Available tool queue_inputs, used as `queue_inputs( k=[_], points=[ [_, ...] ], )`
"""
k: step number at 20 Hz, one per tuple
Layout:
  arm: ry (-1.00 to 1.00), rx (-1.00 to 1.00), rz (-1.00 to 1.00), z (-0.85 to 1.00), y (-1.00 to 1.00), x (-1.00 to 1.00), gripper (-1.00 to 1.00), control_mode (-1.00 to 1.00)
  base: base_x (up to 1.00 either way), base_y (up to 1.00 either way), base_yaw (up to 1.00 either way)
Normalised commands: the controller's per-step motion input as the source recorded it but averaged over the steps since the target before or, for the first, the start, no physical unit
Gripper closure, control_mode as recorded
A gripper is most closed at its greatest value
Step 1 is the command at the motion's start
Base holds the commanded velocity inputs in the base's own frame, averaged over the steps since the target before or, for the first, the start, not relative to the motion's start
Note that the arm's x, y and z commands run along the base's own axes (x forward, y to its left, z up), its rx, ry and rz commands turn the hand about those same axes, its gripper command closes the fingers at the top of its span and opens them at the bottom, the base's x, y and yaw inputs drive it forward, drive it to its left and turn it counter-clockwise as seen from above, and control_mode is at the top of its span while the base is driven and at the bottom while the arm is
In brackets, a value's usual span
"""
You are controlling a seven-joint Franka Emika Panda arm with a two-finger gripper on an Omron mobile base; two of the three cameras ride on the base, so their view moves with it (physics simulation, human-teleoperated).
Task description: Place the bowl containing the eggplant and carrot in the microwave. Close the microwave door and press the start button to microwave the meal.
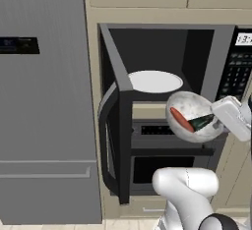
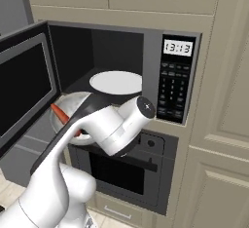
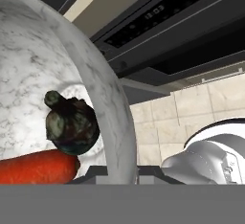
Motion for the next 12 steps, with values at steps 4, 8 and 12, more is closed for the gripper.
queue_inputs(
  k=[4, 8, 12],
  points=[
    [0.00, -0.01, -0.01, 0.00, 0.04, 0.03, 1.00, -1.00, 0.00, 0.00, 0.00],
    [0.00, 0.00, 0.00, 0.00, 0.00, 0.00, 1.00, -1.00, 0.00, 0.00, 0.00],
    [-0.05, 0.00, -0.02, 0.03, 0.04, 0.22, 1.00, -1.00, 0.00, 0.00, 0.00]
  ],
)
